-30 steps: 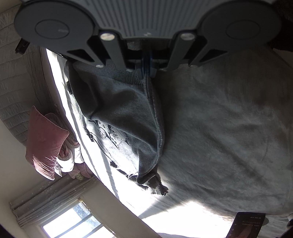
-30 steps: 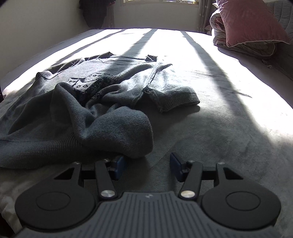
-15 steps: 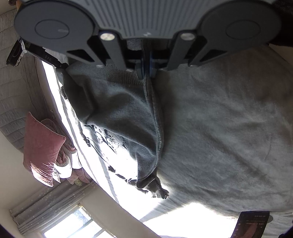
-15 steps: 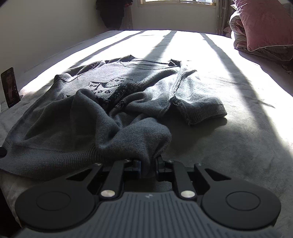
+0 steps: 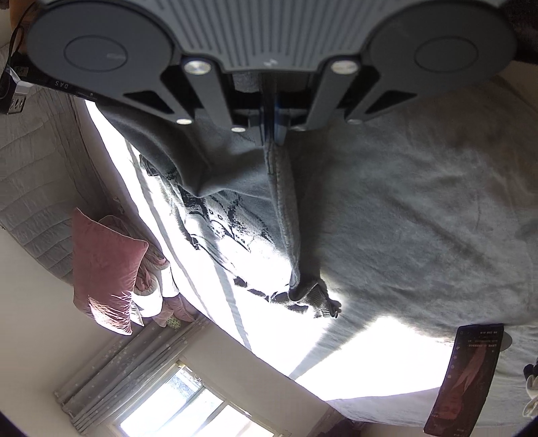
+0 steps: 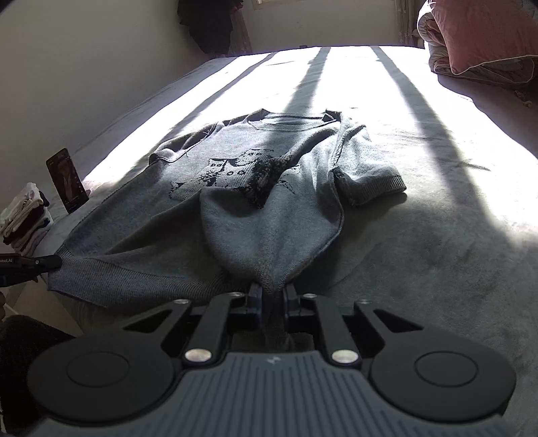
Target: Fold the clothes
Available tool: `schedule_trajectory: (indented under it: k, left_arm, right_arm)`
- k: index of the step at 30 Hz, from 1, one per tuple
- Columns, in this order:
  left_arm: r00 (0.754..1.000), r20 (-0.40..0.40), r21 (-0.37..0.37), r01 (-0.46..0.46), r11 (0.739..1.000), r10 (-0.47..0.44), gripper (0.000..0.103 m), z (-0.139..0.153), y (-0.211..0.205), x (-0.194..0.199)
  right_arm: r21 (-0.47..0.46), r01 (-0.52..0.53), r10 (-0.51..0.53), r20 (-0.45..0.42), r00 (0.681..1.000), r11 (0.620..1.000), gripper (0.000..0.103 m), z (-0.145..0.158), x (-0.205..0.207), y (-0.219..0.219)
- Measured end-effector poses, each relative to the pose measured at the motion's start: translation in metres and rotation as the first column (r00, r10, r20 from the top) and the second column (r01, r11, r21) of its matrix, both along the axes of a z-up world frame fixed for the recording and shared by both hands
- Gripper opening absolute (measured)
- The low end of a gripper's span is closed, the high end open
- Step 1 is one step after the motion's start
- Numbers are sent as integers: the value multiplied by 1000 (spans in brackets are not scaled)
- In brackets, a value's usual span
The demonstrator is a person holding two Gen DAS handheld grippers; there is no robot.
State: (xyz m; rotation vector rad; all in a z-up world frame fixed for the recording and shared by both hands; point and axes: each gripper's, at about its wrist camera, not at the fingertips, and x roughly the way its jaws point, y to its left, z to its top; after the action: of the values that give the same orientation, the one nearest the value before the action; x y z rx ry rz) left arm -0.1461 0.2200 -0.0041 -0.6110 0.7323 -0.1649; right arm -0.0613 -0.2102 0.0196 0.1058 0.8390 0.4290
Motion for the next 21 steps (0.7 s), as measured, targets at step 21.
schedule_trajectory:
  k: [21]
  left_arm:
    - [989,-137,-17,-53,998,50,27,-45,24,5]
  right_arm:
    - [100,230,-210,-182,961,968,51,-51,4,-35]
